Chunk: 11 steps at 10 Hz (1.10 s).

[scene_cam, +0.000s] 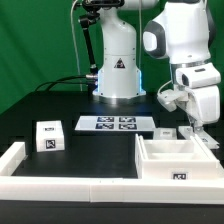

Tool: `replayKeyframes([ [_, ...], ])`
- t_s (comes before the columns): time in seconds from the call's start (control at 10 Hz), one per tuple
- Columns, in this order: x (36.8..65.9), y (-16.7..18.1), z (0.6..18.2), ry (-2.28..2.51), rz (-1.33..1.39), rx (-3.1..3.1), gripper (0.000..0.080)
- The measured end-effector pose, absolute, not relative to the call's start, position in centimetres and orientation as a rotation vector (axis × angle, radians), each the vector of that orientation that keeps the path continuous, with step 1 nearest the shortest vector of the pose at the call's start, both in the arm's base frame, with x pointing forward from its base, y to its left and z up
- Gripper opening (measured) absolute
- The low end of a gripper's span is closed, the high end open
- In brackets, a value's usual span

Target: Assemble cabinet

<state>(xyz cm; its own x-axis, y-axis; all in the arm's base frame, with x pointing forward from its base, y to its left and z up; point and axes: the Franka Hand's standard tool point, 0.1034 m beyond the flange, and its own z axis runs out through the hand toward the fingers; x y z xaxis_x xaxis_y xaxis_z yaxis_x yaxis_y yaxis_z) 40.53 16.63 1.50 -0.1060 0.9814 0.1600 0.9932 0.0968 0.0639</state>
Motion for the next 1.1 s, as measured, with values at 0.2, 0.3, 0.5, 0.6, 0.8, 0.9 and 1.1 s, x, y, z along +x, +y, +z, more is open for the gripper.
replayKeyframes([
  [0.2, 40.5, 16.6, 1.5, -2.268, -0.238, -2.048, 0.0067],
  [0.3, 40.5, 16.6, 1.5, -2.268, -0.238, -2.048, 0.0067],
  [0.5, 40.9, 16.0, 2.5, -2.222, -0.205, -2.11, 0.0067],
  [0.6, 41.8, 14.9, 4.6, -2.214, -0.187, -2.16, 0.0067],
  [0.8, 42.6, 13.1, 5.9, -2.197, -0.167, -2.205, 0.0068],
  [0.9, 42.9, 11.7, 6.3, -2.174, -0.173, -2.241, 0.0068],
  [1.1, 43.0, 10.9, 6.2, -2.147, -0.171, -2.265, 0.0068],
])
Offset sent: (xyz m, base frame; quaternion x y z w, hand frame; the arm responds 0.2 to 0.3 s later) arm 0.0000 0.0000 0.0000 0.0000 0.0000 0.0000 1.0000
